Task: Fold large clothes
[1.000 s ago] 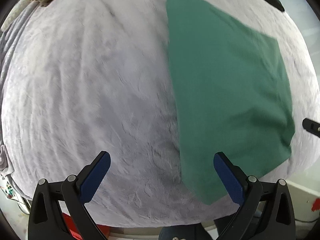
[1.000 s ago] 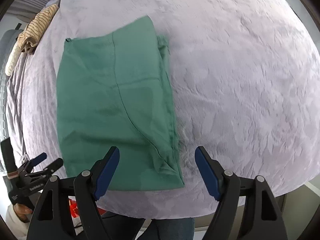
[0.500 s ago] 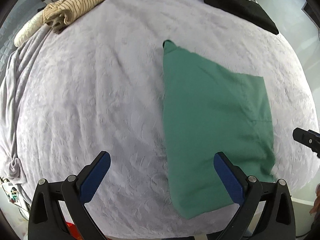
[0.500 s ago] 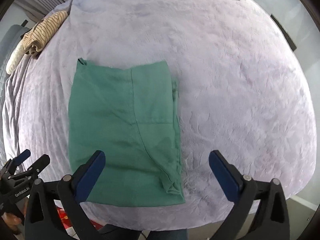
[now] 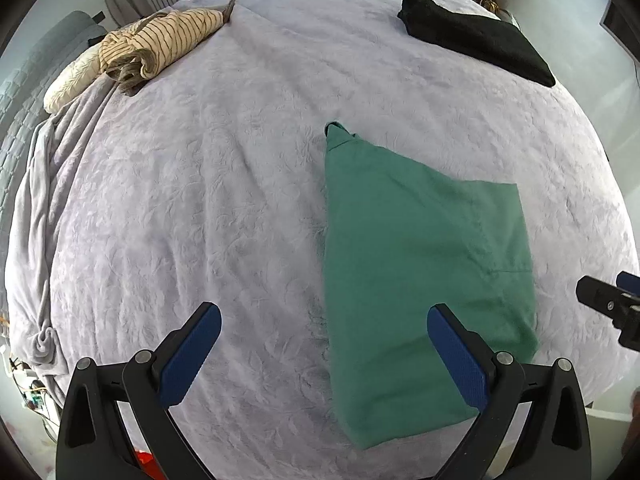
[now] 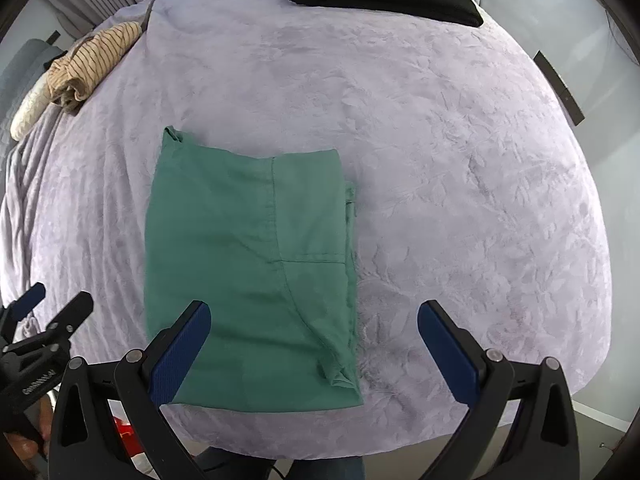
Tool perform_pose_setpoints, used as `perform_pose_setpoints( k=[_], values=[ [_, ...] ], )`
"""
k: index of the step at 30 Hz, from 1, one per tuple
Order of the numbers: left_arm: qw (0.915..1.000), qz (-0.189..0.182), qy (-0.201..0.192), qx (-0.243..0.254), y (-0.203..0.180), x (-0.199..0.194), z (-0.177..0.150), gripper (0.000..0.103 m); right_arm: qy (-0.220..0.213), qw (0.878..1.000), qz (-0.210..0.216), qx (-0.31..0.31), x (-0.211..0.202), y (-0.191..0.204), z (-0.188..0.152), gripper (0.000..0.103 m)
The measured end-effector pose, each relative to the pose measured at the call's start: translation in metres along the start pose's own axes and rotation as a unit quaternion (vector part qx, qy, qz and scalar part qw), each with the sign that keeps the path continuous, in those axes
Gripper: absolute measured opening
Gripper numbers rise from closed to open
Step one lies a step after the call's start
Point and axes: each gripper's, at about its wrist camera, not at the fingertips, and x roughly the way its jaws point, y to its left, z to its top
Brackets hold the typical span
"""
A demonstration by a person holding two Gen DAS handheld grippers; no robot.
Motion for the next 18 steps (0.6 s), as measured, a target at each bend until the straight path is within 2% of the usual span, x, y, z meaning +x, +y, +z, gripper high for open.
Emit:
perform_pose_setpoints(
  k=[18],
  values=[
    [0.9999,-0.008,0.006,0.007,-0.0027,0.0006,0.0014,0.103,-0.007,1.000,-0.013,0.000,-0.0064,0.0017,0.0002,0.103]
  ],
)
